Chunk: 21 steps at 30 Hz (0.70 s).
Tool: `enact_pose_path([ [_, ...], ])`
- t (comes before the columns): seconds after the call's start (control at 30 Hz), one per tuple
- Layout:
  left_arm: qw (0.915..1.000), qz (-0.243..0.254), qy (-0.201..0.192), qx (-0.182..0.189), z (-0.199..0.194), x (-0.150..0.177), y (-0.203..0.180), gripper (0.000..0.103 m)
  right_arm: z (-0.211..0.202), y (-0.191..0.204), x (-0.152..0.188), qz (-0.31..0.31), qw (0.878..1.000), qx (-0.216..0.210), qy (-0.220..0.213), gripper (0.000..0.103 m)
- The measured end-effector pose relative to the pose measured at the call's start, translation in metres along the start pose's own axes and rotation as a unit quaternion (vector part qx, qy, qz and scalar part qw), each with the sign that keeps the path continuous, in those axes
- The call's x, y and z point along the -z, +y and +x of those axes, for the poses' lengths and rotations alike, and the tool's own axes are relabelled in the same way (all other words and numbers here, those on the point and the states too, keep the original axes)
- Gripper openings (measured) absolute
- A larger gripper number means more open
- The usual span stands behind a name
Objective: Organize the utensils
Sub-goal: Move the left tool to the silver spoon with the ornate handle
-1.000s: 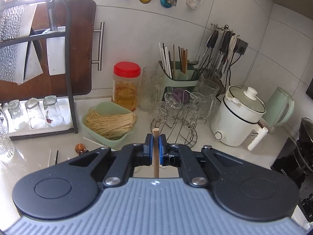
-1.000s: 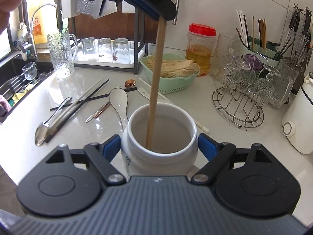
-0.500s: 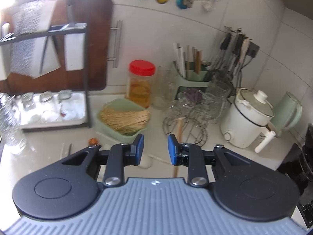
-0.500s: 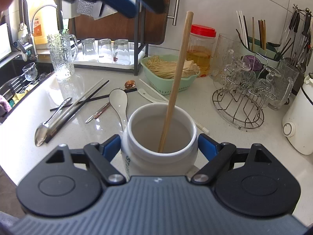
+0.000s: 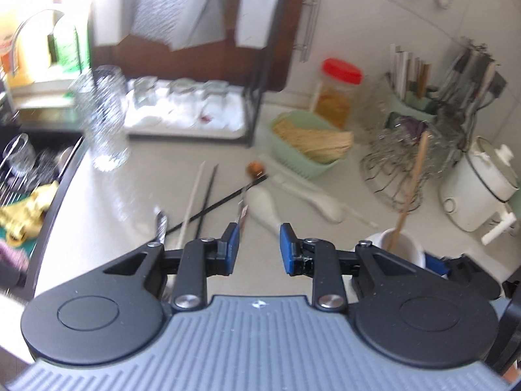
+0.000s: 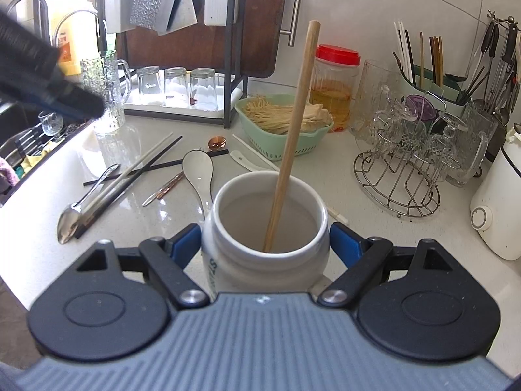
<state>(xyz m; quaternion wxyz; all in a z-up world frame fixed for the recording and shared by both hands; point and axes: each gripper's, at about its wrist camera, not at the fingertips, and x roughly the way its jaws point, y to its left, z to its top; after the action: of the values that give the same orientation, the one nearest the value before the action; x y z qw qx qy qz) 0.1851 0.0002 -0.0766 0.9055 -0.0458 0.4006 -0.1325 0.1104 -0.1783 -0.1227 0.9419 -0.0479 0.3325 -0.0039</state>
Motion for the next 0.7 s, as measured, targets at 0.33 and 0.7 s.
enact_pose_path([
  [0.33, 0.9977, -0.046, 0.041, -0.030, 0.013, 0.026, 0.037, 0.031, 0.000, 0.001, -0.001, -0.001, 1.000, 0.001, 0.004, 0.088],
  [0.7, 0.9905, -0.099, 0.069, -0.067, 0.064, 0.031, 0.093, 0.030, -0.001, 0.003, -0.002, -0.001, 1.000, 0.007, 0.016, 0.088],
])
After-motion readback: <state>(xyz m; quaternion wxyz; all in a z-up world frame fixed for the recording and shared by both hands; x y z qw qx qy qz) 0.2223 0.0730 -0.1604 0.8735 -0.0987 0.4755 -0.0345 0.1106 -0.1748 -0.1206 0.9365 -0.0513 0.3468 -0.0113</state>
